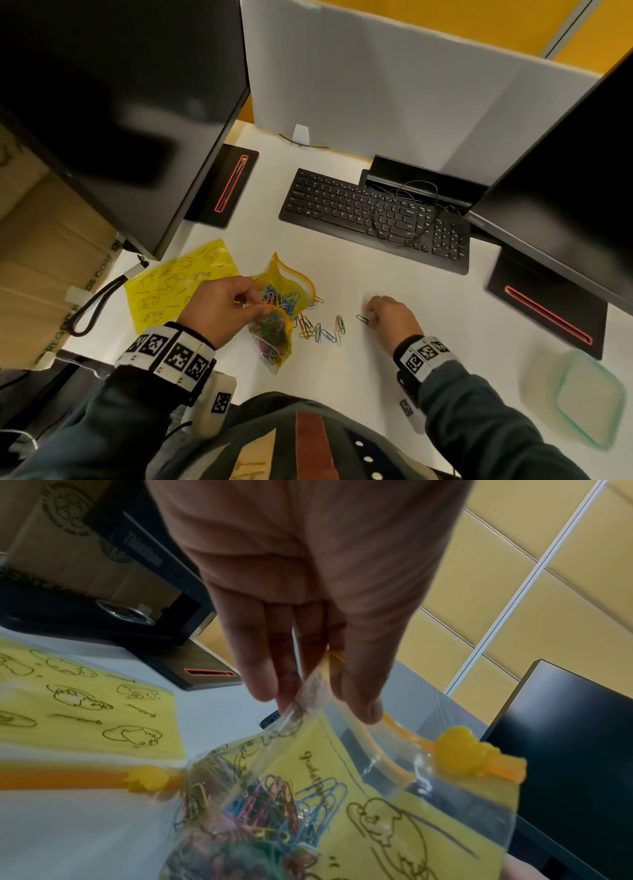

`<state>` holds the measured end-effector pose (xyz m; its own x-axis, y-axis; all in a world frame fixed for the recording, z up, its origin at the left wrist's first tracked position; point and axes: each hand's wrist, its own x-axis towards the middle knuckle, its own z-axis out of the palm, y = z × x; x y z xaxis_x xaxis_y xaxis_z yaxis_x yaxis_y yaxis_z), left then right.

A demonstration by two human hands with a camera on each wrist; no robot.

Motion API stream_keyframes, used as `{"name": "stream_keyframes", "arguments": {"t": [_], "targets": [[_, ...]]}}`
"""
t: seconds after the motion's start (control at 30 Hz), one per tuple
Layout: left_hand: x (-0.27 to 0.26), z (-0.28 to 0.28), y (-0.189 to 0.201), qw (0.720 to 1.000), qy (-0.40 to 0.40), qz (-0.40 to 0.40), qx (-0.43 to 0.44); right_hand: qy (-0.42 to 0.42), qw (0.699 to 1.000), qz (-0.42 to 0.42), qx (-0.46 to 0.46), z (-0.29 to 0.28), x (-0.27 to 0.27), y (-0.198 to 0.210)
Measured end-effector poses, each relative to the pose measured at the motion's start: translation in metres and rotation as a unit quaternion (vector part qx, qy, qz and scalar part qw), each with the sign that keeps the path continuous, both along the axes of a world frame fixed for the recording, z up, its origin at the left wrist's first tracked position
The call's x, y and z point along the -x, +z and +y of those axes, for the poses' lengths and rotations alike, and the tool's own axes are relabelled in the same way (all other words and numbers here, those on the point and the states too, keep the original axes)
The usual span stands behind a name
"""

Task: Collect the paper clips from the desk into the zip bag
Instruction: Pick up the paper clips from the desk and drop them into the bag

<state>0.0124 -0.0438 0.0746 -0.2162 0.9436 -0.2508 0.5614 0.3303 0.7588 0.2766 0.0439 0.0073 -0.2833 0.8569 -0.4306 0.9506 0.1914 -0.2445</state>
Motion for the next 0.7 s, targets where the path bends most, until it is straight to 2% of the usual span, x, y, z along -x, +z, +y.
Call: {"name": "stream_keyframes", "arguments": {"t": [0.27,0.33,0.47,0.7], "targets": [[0.0,0.0,0.002,1.0,0.004,0.007,0.009,0.0,0.999,0.049,0.02,-0.022,0.053,0.007],[0.0,0.0,0.001,1.0,0.009,0.006,0.011,0.029,0.999,0.015,0.04,-0.029,0.061,0.006],[-0.001,0.0,-0.002,1.0,0.015,-0.012,0.016,0.067,0.998,0.006,0.005,-0.03,0.067,0.006],[0.0,0.0,-0.002,1.0,0.009,-0.004,0.01,0.049,0.998,0.025,-0.002,-0.025,0.061,0.007]]}}
